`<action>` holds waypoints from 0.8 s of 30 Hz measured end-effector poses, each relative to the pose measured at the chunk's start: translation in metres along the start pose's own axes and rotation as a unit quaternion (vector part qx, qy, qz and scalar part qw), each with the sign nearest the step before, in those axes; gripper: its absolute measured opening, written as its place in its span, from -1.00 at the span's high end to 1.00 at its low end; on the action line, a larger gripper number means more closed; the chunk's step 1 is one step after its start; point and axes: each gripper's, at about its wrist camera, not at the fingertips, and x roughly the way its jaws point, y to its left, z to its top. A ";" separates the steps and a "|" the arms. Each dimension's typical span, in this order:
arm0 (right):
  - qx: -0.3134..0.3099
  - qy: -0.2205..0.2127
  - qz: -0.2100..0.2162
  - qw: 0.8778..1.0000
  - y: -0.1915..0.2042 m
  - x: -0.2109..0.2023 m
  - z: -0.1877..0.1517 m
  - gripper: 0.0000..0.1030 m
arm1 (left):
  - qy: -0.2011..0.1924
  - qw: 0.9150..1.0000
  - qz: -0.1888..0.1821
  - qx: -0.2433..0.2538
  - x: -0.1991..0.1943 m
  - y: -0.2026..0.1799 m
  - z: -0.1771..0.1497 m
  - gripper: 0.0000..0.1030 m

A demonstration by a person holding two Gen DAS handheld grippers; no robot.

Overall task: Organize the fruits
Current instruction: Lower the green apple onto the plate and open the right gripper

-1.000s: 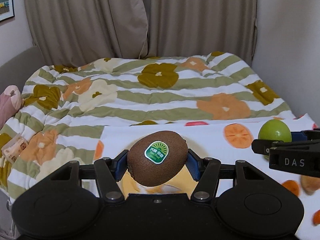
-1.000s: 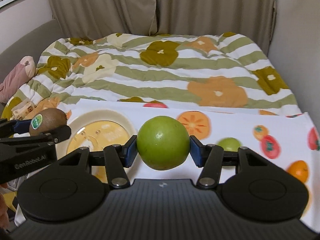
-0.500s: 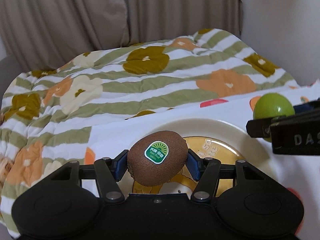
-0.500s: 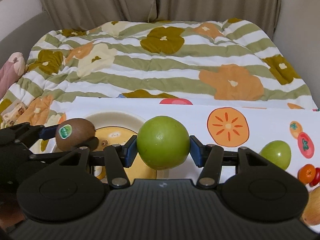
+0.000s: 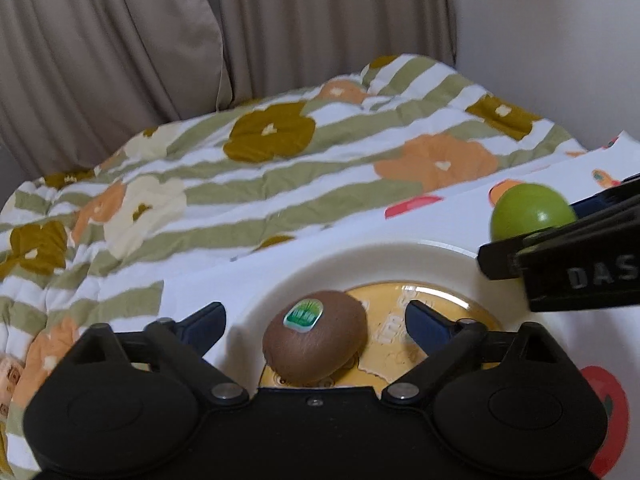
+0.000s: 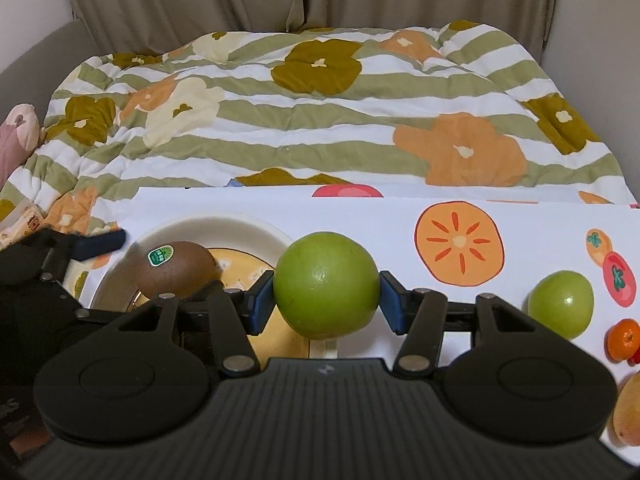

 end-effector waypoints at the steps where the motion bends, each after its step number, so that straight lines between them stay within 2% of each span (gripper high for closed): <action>1: -0.002 -0.001 0.004 1.000 0.000 0.000 0.001 -0.34 | 0.001 1.000 -0.004 0.000 -0.003 0.002 0.000 -0.91; 7: -0.019 0.005 0.022 1.000 0.006 0.004 0.008 -0.35 | 0.015 1.000 -0.010 -0.014 -0.018 0.011 -0.007 -0.91; 12: -0.047 -0.005 0.042 0.998 0.019 0.008 0.010 -0.32 | 0.020 1.000 0.002 -0.023 -0.034 0.015 -0.017 -0.91; 14: -0.070 -0.004 0.033 0.997 0.028 0.012 0.011 -0.21 | 0.022 0.999 0.006 -0.031 -0.039 0.018 -0.021 -0.91; 15: -0.078 0.001 0.034 0.996 0.031 0.016 0.010 0.00 | 0.024 0.999 0.007 -0.035 -0.040 0.018 -0.023 -0.91; 16: -0.076 0.008 0.041 0.996 0.032 0.019 0.009 0.11 | 0.027 0.999 0.007 -0.038 -0.041 0.019 -0.024 -0.91; 18: -0.068 0.013 0.048 0.996 0.033 0.022 0.005 0.11 | 0.031 0.999 0.009 -0.042 -0.042 0.020 -0.028 -0.91; 20: -0.069 0.000 0.048 0.996 0.033 0.017 0.003 0.10 | 0.033 0.998 0.008 -0.044 -0.044 0.022 -0.031 -0.91; 24: -0.060 -0.001 0.052 0.997 0.031 0.010 0.002 -0.12 | 0.031 0.998 0.013 -0.048 -0.050 0.027 -0.035 -0.92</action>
